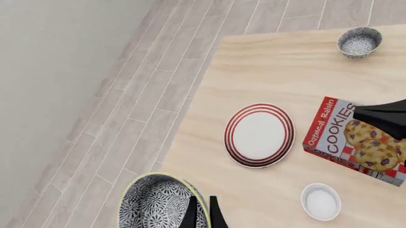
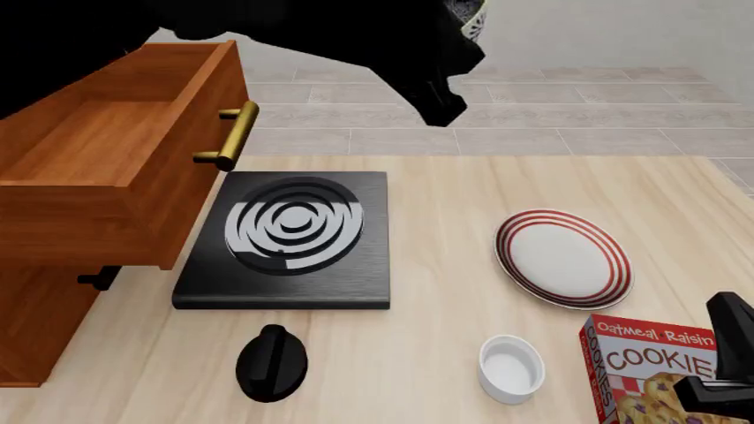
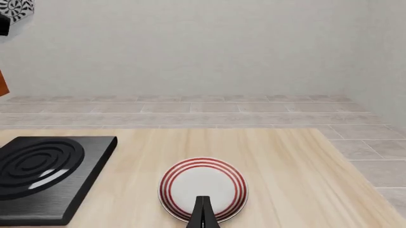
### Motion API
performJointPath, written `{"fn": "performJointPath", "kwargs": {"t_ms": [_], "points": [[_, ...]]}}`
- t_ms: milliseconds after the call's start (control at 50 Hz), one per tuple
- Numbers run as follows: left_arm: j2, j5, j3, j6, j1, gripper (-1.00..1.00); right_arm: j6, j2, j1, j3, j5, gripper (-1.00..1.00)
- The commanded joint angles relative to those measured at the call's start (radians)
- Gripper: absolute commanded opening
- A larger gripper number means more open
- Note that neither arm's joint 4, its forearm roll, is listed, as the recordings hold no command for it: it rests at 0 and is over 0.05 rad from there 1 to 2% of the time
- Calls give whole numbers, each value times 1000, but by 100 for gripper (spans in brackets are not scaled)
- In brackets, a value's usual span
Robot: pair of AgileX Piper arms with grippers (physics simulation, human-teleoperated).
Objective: Pick the akita bowl in the top layer of the wooden cabinet and place it on the plate.
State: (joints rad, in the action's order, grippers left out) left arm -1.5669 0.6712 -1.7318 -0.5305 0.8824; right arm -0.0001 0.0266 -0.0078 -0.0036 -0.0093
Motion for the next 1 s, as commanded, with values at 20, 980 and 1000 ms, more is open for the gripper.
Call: {"fn": "performJointPath", "kwargs": {"t_ms": [20, 980, 1000], "points": [[-31, -50, 13, -18, 26, -100, 1, 13, 0, 1, -13, -100], [-228, -124, -45, -80, 118, -100, 21, -11, -4, 1, 6, -100], [-231, -129, -41, -83, 119, -100, 21, -11, -4, 1, 7, -100]]}}
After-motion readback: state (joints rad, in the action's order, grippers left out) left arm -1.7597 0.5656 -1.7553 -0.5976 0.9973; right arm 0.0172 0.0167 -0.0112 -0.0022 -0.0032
